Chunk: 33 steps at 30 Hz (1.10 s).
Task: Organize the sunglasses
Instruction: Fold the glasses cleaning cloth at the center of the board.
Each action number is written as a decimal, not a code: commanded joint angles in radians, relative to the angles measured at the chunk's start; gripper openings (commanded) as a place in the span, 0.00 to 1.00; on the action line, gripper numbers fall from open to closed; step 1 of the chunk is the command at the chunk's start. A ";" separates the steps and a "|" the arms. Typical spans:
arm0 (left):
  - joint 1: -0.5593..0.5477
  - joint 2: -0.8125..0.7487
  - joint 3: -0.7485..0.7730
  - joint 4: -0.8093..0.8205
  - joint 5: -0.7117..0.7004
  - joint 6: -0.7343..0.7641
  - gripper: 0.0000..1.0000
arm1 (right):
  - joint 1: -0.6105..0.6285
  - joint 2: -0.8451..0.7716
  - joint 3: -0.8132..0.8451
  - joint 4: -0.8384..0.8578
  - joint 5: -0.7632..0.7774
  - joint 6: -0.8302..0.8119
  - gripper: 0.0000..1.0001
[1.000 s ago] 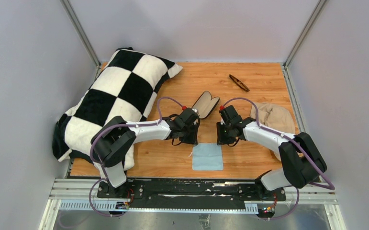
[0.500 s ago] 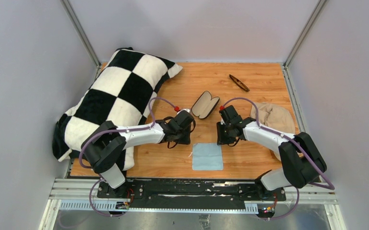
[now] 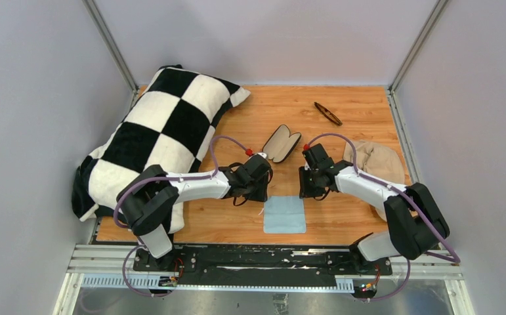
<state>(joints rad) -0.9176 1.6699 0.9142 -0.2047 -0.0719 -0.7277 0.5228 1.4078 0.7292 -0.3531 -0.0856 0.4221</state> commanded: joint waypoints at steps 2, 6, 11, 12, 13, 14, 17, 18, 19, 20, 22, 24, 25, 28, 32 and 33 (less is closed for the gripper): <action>-0.010 0.045 0.021 0.020 0.019 0.015 0.34 | -0.024 -0.033 0.013 -0.044 0.021 -0.021 0.30; -0.011 0.063 0.024 0.016 0.007 0.009 0.33 | -0.030 -0.051 0.013 -0.054 0.021 -0.024 0.31; -0.016 0.097 0.058 -0.043 -0.028 0.025 0.25 | -0.037 -0.068 0.005 -0.058 0.024 -0.027 0.31; -0.017 0.100 0.059 -0.046 -0.030 0.024 0.23 | -0.039 -0.069 0.003 -0.058 0.021 -0.028 0.31; -0.017 0.103 0.059 -0.047 -0.034 0.022 0.23 | -0.038 -0.068 0.003 -0.058 0.017 -0.031 0.31; -0.017 0.105 0.060 -0.050 -0.037 0.020 0.22 | -0.039 -0.064 0.003 -0.057 0.010 -0.034 0.32; -0.021 0.116 0.066 -0.051 -0.036 0.027 0.20 | -0.040 -0.029 0.011 -0.048 -0.020 -0.043 0.35; -0.022 0.119 0.069 -0.051 -0.034 0.028 0.20 | -0.040 -0.016 0.013 -0.044 -0.031 -0.042 0.35; -0.024 0.121 0.070 -0.053 -0.034 0.027 0.20 | -0.039 -0.007 0.012 -0.037 -0.043 -0.041 0.35; -0.025 0.123 0.069 -0.054 -0.033 0.028 0.20 | -0.039 -0.001 0.010 -0.029 -0.051 -0.037 0.36; -0.027 0.126 0.067 -0.053 -0.029 0.027 0.20 | -0.038 0.006 0.002 -0.013 -0.064 -0.032 0.36; -0.027 0.133 0.064 -0.051 -0.025 0.028 0.18 | -0.038 0.016 -0.005 -0.003 -0.074 -0.029 0.36; -0.027 0.136 0.065 -0.053 -0.025 0.028 0.13 | -0.038 0.023 -0.008 0.004 -0.082 -0.028 0.36; -0.027 0.139 0.064 -0.054 -0.028 0.030 0.00 | -0.037 0.053 -0.032 0.052 -0.149 -0.009 0.34; -0.027 0.112 0.050 -0.052 -0.048 0.031 0.00 | -0.037 0.080 -0.052 0.083 -0.153 0.014 0.24; -0.027 0.104 0.047 -0.052 -0.050 0.032 0.00 | -0.037 0.080 -0.053 0.083 -0.146 0.015 0.20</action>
<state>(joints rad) -0.9379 1.7607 0.9874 -0.2089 -0.0830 -0.7109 0.4965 1.4521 0.7197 -0.2813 -0.2161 0.4145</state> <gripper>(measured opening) 0.007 0.253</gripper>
